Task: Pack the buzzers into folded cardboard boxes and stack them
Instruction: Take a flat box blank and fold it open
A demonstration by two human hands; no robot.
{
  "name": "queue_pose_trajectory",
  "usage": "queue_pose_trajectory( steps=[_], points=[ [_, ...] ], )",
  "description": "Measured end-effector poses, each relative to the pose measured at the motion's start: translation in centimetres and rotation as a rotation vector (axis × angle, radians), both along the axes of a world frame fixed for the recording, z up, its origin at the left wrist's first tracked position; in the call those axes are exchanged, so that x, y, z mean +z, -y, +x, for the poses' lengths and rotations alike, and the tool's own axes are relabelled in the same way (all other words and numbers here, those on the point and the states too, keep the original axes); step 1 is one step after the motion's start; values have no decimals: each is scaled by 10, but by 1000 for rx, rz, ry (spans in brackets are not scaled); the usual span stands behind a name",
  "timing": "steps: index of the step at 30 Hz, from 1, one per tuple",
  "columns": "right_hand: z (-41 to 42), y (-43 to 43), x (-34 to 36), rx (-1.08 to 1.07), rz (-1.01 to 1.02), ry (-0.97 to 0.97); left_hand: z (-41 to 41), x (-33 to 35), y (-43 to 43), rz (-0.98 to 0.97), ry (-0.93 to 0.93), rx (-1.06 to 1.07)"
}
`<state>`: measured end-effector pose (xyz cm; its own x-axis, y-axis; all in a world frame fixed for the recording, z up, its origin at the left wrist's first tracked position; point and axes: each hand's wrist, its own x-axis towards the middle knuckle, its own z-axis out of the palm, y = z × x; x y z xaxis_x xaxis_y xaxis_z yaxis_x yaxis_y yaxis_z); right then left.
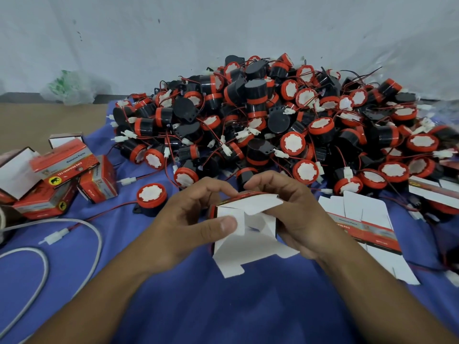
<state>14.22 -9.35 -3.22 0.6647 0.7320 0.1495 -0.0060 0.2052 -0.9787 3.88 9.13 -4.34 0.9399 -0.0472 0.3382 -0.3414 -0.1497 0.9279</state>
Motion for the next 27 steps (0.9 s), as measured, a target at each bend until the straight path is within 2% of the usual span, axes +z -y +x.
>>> queue_pose_trajectory(
  steps=[3,7,11,15,18,20,23,26,27],
  points=[
    [-6,-3,0,-12,-29,-13,0,-1,-4,-65,-31,-65],
    [-14,-9,0,-5,-15,-2,3,-3,-3,-78,-6,116],
    [-12,-9,-4,48,-97,169,10,-6,6,-143,-34,431],
    [-2,1,-5,208,-195,311,8,-5,2,-193,-19,495],
    [-3,1,-5,146,-254,451,5,-5,5,-102,-18,525],
    [-4,-1,-6,82,-215,454,5,-4,9,-120,-27,513],
    [-4,-3,-5,-1,-128,335,6,-7,13,-130,-64,376],
    [-5,-6,-6,-15,-73,233,7,-11,16,-348,-177,234],
    [-6,-7,-6,-12,-52,219,6,-13,14,-348,-173,208]
  ],
)
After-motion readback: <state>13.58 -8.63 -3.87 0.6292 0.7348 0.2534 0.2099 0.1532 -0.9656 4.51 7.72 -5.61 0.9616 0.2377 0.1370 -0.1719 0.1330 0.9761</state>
